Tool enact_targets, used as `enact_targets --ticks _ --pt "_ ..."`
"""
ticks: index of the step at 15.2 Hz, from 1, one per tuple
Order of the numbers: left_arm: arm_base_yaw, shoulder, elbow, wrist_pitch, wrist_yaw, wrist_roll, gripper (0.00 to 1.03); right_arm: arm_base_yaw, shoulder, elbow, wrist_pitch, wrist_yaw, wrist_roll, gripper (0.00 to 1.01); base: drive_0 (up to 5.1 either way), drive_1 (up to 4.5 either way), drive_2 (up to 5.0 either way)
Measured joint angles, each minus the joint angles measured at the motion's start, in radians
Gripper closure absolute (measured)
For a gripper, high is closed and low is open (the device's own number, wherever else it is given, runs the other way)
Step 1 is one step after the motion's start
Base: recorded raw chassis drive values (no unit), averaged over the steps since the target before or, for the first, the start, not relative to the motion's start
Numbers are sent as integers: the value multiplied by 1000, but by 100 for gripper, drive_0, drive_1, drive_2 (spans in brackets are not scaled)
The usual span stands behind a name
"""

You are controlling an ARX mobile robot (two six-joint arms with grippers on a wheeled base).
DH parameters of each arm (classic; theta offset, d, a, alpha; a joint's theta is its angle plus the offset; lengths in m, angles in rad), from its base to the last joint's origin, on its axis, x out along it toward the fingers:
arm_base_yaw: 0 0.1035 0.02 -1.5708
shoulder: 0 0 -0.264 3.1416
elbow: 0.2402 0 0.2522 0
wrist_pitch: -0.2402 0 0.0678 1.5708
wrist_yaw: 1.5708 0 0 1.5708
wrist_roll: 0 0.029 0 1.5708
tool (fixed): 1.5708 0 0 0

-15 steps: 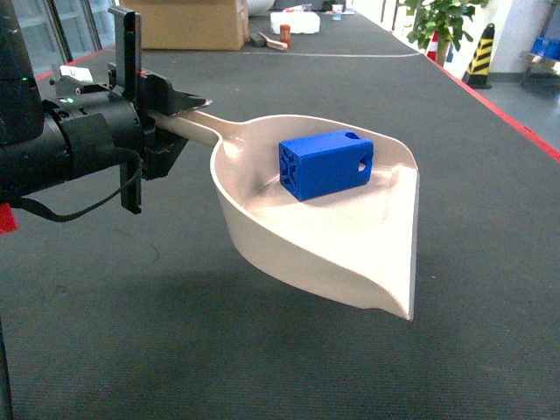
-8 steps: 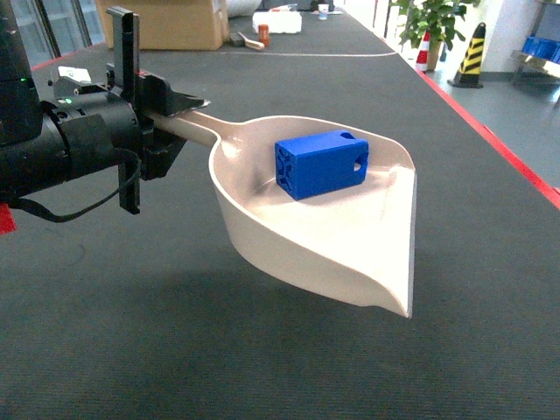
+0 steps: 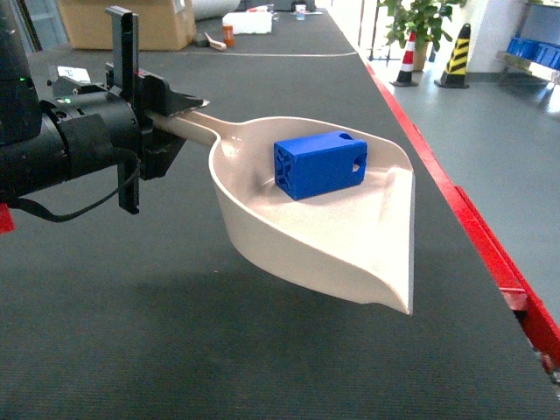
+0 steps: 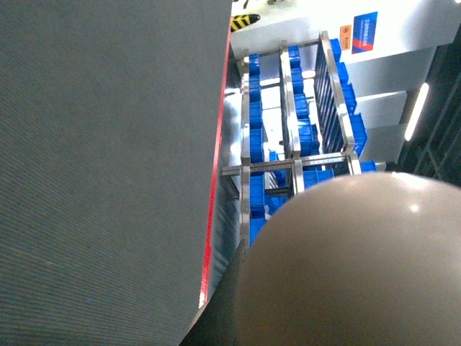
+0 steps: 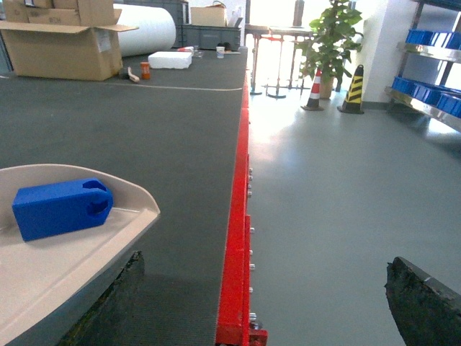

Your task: Place part in tray to right shelf

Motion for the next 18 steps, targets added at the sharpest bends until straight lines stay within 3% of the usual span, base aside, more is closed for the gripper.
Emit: enact_targets --ticks 18 --pt "0 0 0 2 0 0 89 0 0 1 -2 0 0 3 507 -237 -237"
